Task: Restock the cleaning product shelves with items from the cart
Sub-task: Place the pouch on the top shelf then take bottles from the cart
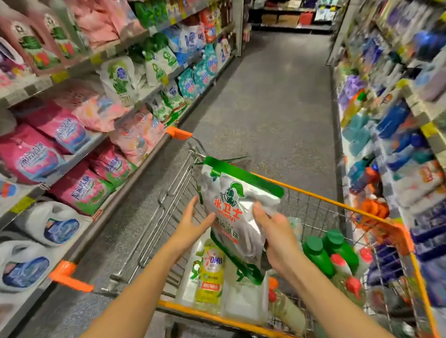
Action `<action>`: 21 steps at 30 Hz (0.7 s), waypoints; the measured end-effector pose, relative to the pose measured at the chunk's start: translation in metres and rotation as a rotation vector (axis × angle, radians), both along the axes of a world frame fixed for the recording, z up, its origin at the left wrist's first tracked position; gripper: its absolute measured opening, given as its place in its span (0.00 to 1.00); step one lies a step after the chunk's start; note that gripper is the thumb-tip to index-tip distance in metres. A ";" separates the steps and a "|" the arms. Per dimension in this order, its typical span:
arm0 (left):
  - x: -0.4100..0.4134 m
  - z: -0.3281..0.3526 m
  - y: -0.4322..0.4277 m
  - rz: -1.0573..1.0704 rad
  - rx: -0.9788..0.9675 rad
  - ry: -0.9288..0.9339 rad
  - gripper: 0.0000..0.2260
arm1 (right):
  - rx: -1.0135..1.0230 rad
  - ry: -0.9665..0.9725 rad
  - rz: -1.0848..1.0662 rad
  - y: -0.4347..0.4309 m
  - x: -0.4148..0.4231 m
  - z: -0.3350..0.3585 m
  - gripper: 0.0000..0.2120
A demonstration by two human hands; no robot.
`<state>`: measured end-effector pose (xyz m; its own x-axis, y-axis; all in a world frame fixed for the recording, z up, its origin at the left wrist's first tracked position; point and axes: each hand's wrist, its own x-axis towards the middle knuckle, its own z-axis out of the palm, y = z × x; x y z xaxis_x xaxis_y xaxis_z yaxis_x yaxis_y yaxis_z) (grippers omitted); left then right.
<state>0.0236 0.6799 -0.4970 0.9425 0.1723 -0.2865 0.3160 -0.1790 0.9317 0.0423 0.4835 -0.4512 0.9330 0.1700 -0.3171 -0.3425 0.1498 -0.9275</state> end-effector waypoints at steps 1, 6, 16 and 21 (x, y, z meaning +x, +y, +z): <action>0.004 0.008 -0.003 -0.042 -0.007 -0.012 0.35 | 0.008 -0.022 0.019 -0.009 0.006 0.015 0.20; 0.033 0.027 -0.030 -0.219 -0.151 0.011 0.15 | 0.038 -0.139 0.074 -0.057 0.031 0.081 0.11; 0.059 0.064 -0.135 -0.128 -0.188 -0.294 0.15 | -0.136 -0.337 -0.351 -0.141 0.033 0.119 0.10; 0.053 0.076 -0.176 -0.197 -0.276 -0.294 0.17 | -0.386 -0.264 -0.243 -0.181 -0.033 0.099 0.30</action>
<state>0.0762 0.5043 -0.4208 0.9979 -0.0637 -0.0114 0.0151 0.0587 0.9982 0.0094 0.3025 -0.3521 0.9876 -0.1440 -0.0625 -0.0875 -0.1741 -0.9808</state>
